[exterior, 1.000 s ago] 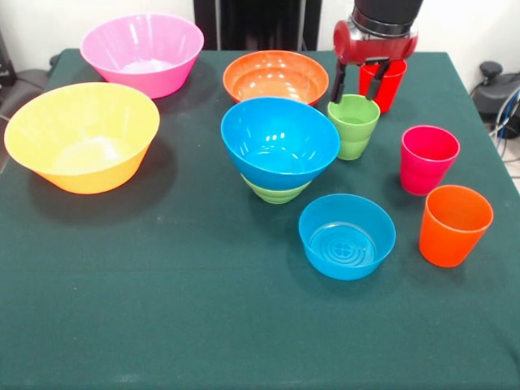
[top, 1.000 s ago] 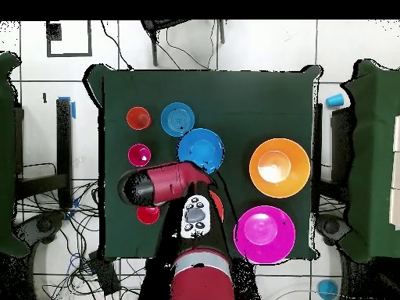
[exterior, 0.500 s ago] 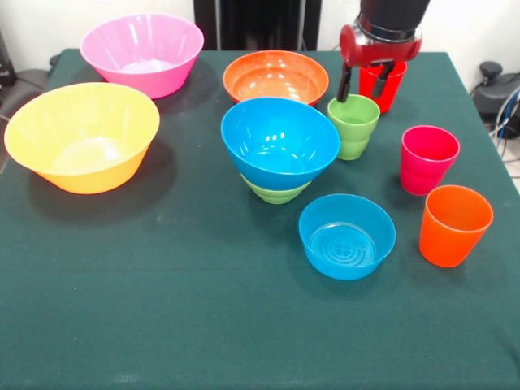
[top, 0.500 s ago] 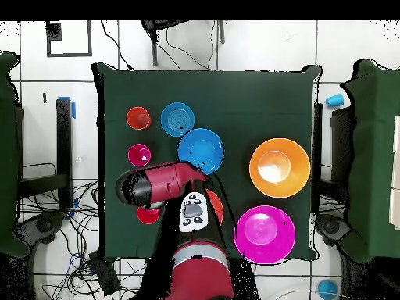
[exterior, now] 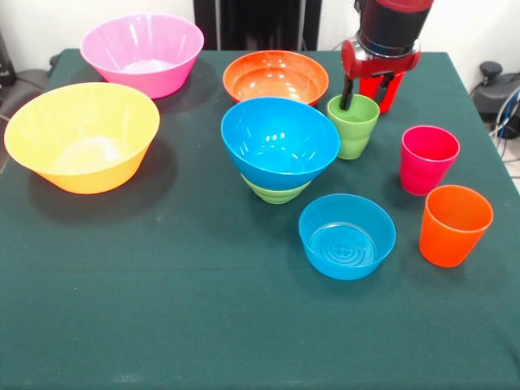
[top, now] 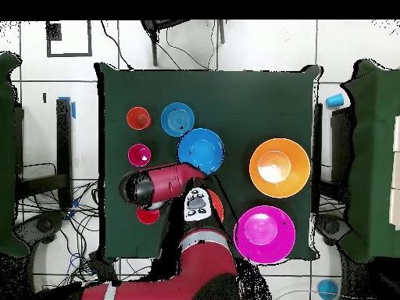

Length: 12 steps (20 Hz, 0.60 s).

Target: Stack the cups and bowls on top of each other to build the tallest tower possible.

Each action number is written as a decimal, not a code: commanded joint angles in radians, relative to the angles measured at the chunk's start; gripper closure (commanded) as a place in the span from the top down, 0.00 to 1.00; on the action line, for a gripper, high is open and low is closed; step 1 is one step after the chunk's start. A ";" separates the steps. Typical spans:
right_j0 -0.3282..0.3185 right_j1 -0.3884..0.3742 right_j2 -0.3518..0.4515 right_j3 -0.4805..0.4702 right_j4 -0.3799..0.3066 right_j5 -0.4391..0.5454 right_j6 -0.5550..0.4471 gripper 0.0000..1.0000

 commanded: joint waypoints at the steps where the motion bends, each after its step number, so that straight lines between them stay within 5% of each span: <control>1: -0.027 0.084 0.110 0.002 -0.005 -0.048 0.048 1.00; 12: -0.029 0.119 0.109 -0.019 -0.018 -0.078 0.052 1.00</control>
